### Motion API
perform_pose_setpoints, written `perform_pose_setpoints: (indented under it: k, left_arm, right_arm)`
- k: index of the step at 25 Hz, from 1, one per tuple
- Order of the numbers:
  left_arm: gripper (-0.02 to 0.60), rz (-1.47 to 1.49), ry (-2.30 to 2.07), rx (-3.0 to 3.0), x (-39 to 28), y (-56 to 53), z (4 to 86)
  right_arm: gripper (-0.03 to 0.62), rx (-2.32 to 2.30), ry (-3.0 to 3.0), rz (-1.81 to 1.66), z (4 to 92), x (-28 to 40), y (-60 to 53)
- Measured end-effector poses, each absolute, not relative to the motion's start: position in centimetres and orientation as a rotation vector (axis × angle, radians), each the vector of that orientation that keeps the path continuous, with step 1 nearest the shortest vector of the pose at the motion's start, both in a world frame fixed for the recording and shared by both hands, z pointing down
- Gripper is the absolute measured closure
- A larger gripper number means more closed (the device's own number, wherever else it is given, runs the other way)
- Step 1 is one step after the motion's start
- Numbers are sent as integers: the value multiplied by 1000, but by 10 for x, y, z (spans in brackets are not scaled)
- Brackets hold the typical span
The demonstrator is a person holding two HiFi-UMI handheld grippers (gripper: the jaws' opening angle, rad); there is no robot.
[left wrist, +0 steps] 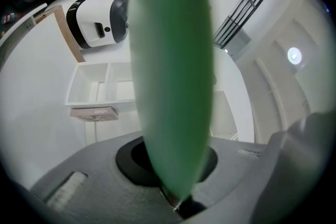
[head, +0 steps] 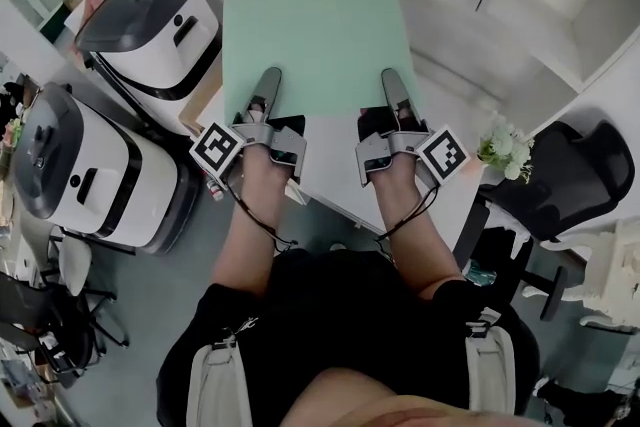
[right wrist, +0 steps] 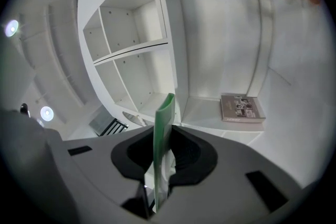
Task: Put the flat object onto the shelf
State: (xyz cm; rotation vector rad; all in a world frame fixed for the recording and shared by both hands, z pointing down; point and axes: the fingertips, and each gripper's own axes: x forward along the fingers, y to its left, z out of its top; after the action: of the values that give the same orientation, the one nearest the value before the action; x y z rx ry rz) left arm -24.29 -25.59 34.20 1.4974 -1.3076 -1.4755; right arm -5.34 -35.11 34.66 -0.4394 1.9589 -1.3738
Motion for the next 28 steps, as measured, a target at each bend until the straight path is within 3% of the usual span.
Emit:
perform_pose_setpoints:
  k: [12,28]
  left_arm:
    - [554,-1469,-1144,1625,-256,-296,302]
    - [545,-1147,-936,1744,-220,-408,286]
  right_arm:
    - [537,-486,1938,-1216,303,-58,-367]
    - [537,-742,1688,-1082,303,-7,-409]
